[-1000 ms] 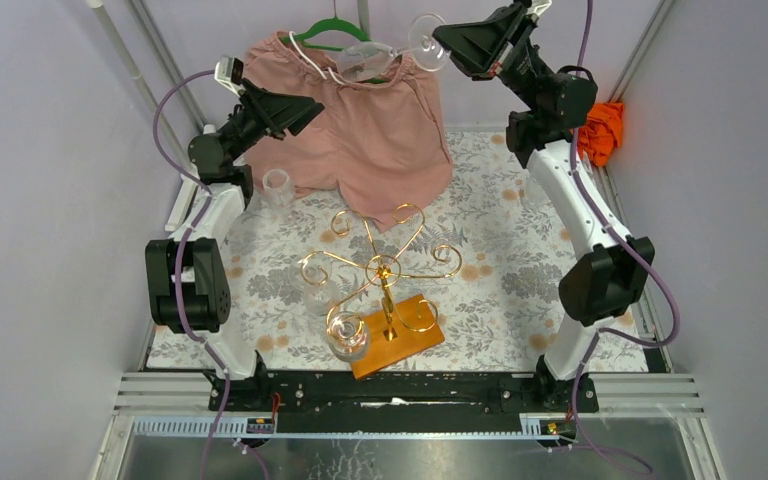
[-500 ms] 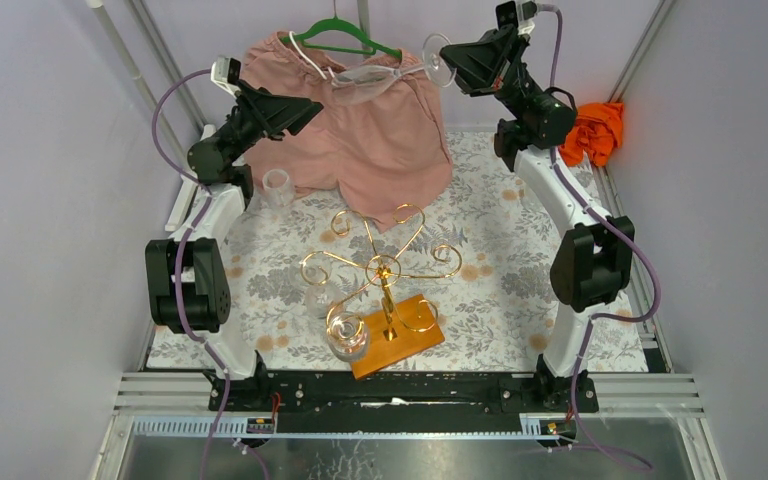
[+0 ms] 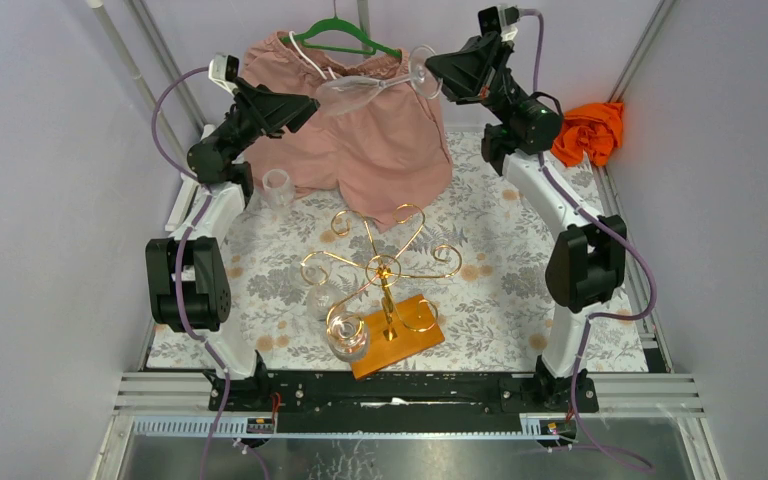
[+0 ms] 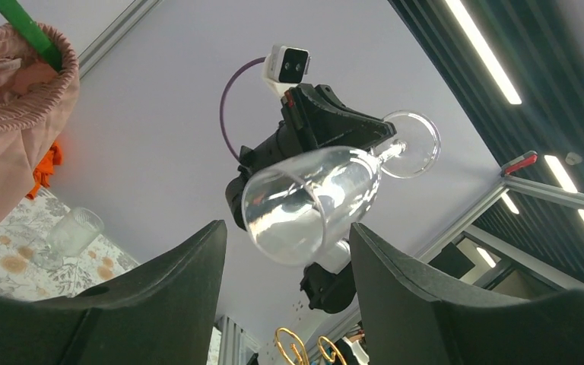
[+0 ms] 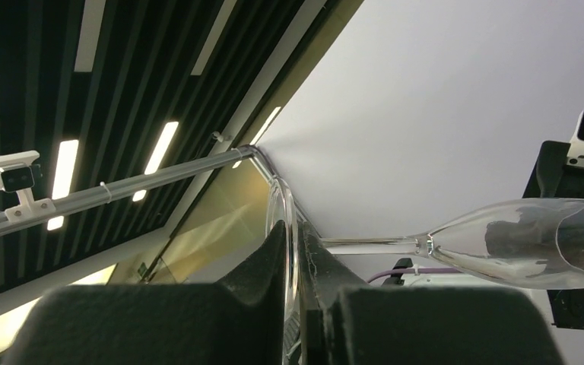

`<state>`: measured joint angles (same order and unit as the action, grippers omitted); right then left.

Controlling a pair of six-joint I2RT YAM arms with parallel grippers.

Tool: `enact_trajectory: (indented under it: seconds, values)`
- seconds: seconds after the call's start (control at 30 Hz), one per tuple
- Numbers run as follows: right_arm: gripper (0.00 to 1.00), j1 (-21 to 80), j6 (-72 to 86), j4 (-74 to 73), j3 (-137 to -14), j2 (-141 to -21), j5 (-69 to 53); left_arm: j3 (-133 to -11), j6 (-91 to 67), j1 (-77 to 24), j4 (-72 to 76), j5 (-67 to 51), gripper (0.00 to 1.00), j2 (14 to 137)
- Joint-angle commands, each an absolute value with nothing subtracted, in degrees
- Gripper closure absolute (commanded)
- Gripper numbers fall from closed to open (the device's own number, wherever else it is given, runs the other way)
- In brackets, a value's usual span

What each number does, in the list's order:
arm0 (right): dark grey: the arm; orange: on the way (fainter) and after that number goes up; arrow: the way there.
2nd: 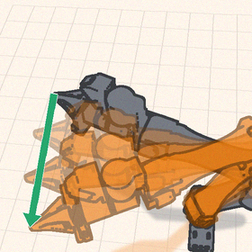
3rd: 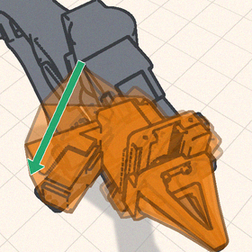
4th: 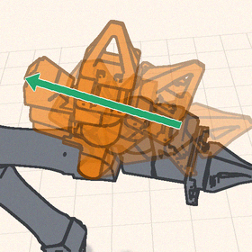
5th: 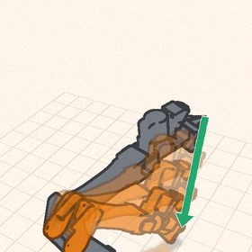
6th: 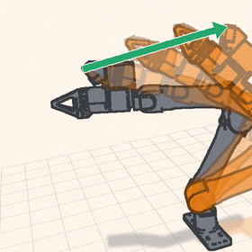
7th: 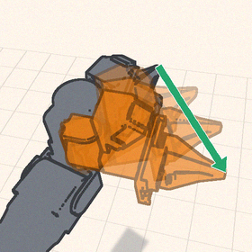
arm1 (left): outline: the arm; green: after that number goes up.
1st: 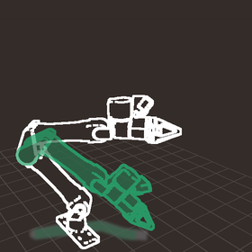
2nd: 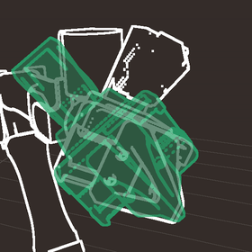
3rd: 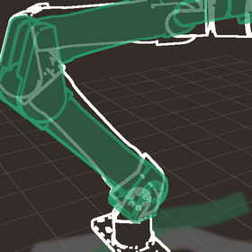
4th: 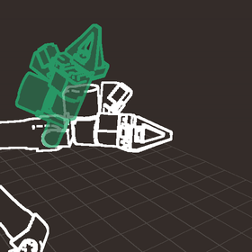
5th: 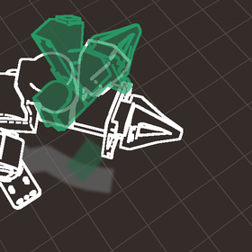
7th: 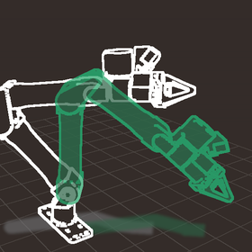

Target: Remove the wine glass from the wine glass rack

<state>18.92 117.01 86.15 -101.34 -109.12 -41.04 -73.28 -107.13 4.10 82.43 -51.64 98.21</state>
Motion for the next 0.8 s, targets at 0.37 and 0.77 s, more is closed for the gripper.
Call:
enact_trajectory:
  seconds: [0.37, 0.77]
  values:
    - [1.0, 22.66, 122.4, 97.94, -103.03, -114.86, -35.51, -72.22, -113.29, 2.73, 90.64, -50.23, 0.32, 92.09]
    - [1.0, 25.88, 123.64, 97.37, -103.32, -116.65, -39.58, -69.35, -106.34, 2.4, 82.67, -51.42, 0.53, 81.46]
